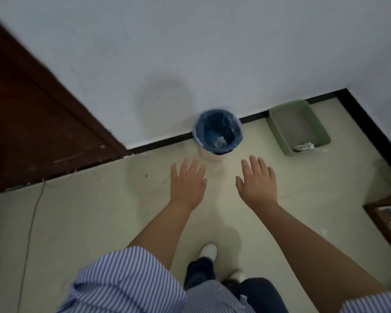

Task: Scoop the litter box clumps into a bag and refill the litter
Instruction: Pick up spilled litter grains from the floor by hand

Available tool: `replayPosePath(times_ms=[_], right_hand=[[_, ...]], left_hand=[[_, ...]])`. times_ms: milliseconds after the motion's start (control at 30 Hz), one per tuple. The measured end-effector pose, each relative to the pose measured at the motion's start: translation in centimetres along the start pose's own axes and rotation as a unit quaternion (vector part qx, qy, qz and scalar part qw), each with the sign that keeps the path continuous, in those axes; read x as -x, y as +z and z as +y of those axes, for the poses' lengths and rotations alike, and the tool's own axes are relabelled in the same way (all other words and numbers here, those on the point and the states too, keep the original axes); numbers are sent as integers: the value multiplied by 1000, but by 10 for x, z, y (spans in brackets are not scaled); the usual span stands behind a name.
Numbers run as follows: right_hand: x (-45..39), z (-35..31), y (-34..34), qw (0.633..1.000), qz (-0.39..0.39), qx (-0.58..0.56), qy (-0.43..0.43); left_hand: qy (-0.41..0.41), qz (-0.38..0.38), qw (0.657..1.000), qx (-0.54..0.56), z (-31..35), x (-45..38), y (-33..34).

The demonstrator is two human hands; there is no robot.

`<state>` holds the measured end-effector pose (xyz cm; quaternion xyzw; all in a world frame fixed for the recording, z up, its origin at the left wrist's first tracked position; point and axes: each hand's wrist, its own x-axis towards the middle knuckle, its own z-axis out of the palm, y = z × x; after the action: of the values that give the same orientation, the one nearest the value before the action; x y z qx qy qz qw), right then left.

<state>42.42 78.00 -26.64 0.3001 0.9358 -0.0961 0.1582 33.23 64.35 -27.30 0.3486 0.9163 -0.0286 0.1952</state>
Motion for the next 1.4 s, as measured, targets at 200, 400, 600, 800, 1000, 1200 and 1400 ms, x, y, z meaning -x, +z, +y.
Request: replayPosePath(times_ms=[200,400,600,800,1000,1200,1400], right_hand=[[-108,117,-34,999,35,-30,-3],[-229,256,-70,999,-4,1,-53],[-344,354,-96,996,-55,28,-57],[-455,436,-97,995,-79,58,-33],[-540,510,-62,986,-130,88,-61],[-589,578,26,967,-221,91,-89],[-581,610,125,945,-279,86,-146]], left_hand=[[-12,6,1000,-5,101,-119,-37],[-65,10,998,4,219,-241,-53],[-98,30,994,-25,304,-343,-46],[-102,-59,992,43,357,-451,-36],[-174,-80,979,71,405,-529,3],[-268,-133,947,117,459,-560,91],[-288,-201,924,150,495,-557,195]])
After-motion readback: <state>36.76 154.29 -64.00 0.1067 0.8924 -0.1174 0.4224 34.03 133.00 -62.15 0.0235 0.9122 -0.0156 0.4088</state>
